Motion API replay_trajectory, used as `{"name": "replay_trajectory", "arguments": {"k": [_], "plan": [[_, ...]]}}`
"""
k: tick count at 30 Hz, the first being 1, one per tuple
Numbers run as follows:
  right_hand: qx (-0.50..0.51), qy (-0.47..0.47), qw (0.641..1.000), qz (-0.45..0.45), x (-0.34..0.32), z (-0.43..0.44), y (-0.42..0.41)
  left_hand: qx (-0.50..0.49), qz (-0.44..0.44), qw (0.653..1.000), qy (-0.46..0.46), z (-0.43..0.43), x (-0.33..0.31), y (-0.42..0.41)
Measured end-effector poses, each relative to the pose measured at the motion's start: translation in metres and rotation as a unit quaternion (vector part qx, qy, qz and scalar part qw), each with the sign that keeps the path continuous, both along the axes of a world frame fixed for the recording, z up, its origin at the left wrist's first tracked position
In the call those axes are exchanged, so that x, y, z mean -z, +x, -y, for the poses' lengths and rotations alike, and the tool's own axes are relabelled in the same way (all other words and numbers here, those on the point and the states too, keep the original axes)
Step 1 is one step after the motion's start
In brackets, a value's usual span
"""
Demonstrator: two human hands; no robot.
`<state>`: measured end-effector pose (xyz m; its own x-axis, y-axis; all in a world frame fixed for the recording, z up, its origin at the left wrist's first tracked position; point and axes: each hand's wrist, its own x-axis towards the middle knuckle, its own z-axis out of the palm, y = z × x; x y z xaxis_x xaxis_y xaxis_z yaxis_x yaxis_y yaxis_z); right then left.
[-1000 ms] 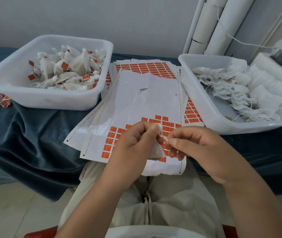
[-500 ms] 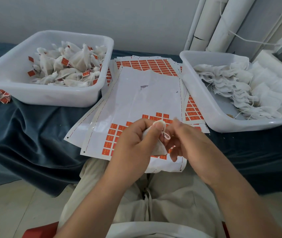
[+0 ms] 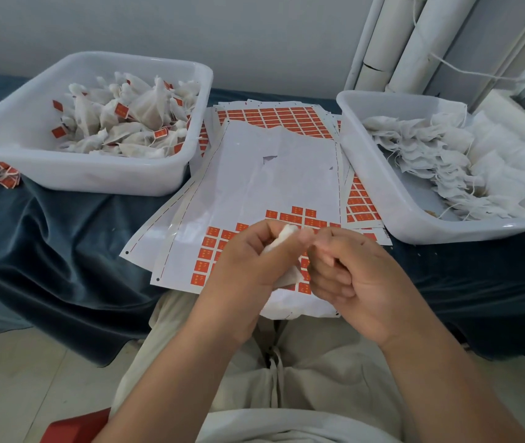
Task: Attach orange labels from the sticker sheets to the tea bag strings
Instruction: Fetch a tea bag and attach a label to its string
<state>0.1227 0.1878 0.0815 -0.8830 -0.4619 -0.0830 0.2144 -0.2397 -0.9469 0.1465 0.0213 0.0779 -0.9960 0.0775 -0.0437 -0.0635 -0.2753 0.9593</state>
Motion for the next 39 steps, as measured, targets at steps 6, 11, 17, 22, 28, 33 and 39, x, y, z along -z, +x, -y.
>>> {"name": "replay_trajectory", "arguments": {"k": [6, 11, 17, 22, 28, 33, 39], "plan": [[0.04, -0.07, 0.996, -0.024, 0.003, 0.005, -0.001, -0.053, -0.059, 0.987, -0.138, 0.005, 0.007, -0.002], [0.037, -0.079, 0.996, -0.019, 0.004, 0.003, -0.005, -0.025, -0.074, 0.976, -0.204, 0.003, 0.014, -0.005], [0.063, -0.1, 0.991, -0.056, 0.005, 0.004, -0.007, -0.005, -0.096, 0.976, -0.196, 0.01, 0.016, -0.009], [0.096, -0.101, 0.989, -0.054, -0.002, -0.017, -0.017, -0.006, -0.145, 0.877, -0.458, 0.02, 0.03, -0.016], [0.096, 0.237, 0.966, 0.023, 0.001, -0.054, -0.033, 0.066, -0.26, 0.721, -0.639, 0.006, 0.052, -0.018], [-0.042, 0.549, 0.834, 0.036, 0.0, -0.073, -0.034, 0.048, -0.273, 0.716, -0.641, 0.017, 0.059, -0.023], [-0.065, 0.526, 0.847, 0.035, 0.006, -0.068, -0.034, -0.005, -0.286, 0.751, -0.596, 0.021, 0.061, -0.026]]}}
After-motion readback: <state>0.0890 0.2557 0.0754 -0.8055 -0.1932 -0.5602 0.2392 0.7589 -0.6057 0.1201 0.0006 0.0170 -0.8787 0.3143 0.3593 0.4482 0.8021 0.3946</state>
